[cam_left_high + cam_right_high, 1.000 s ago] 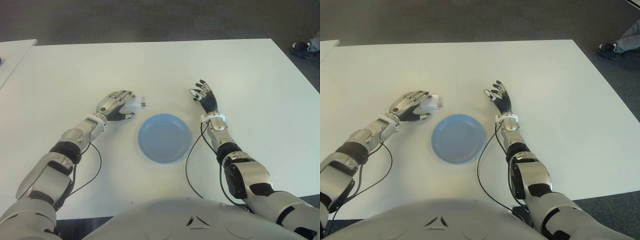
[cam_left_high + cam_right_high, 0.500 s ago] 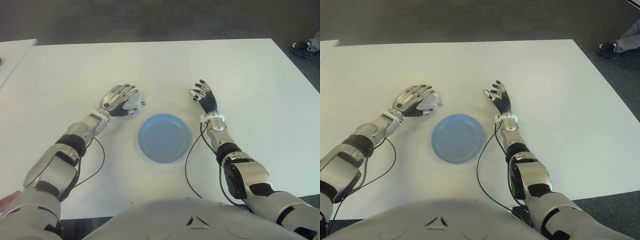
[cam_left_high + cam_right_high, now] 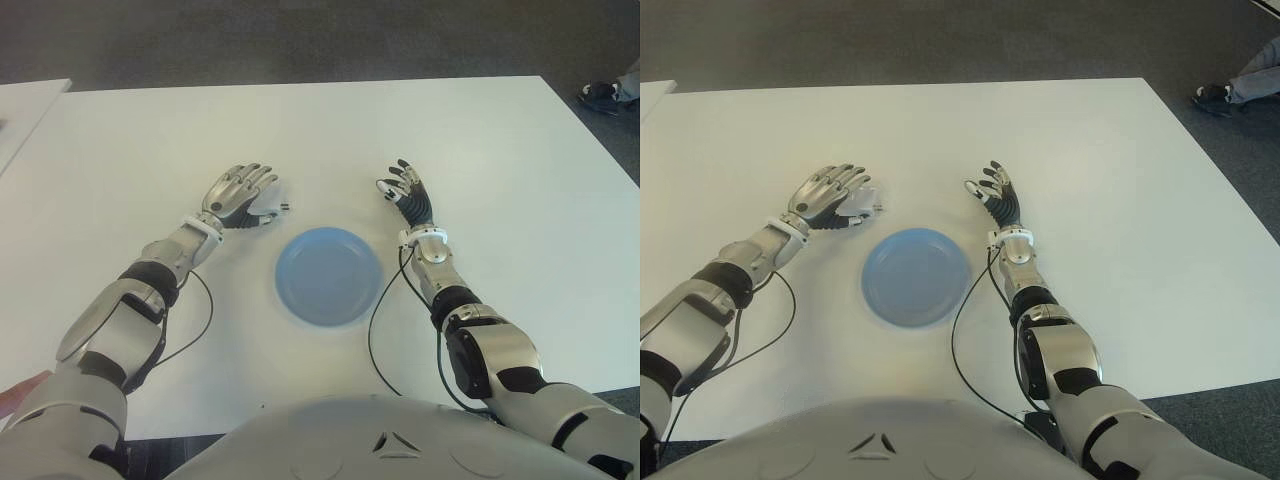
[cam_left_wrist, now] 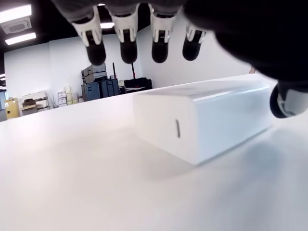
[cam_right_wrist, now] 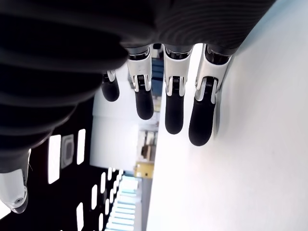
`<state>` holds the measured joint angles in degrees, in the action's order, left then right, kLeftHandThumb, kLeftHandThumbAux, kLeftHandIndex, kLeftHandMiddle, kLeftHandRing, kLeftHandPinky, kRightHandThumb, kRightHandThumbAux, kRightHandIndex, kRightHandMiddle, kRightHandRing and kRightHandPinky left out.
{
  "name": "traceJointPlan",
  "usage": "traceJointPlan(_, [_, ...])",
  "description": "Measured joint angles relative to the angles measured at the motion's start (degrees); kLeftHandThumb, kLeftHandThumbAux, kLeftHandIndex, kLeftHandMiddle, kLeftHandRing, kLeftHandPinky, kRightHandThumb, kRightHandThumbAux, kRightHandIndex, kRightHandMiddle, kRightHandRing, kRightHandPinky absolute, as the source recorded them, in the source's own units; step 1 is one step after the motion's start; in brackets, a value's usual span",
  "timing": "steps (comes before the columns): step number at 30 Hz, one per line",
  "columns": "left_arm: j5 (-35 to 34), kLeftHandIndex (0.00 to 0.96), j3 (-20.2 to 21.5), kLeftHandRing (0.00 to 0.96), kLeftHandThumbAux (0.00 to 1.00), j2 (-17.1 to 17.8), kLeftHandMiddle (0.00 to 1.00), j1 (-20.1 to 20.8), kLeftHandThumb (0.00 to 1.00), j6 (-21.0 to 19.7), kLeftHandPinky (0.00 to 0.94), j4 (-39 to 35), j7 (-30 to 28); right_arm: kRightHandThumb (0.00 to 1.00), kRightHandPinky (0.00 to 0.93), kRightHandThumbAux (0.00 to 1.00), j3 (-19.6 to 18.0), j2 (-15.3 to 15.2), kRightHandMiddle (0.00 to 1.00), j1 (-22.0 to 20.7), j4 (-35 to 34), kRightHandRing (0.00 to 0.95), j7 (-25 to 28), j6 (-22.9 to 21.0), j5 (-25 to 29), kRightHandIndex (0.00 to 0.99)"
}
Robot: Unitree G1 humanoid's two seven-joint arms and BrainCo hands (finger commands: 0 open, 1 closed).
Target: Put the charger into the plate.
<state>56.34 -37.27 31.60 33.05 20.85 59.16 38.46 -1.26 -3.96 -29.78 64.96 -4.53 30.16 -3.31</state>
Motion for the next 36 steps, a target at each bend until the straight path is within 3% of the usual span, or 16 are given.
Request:
traceJointPlan(22, [0.0, 0.0, -1.7, 0.0, 0.278, -1.3, 0.0, 2.1, 0.138, -0.9, 0.0, 2.8, 1.7, 0.093, 0.15, 0.523, 0.1, 0.0, 0.155, 0.1, 0.0, 0.218, 0.0, 0.3, -0.7, 0.0])
traceJointPlan(36, [-1.4, 0.0, -1.8, 0.0, 0.261, -2.5, 0.0, 3.6, 0.159, 3.7, 0.0, 6.6, -0.4, 0.097, 0.178, 0.525, 0.0, 0.0, 0.141, 0.1, 0.0, 0.223, 0.0, 0.3, -0.9, 0.0])
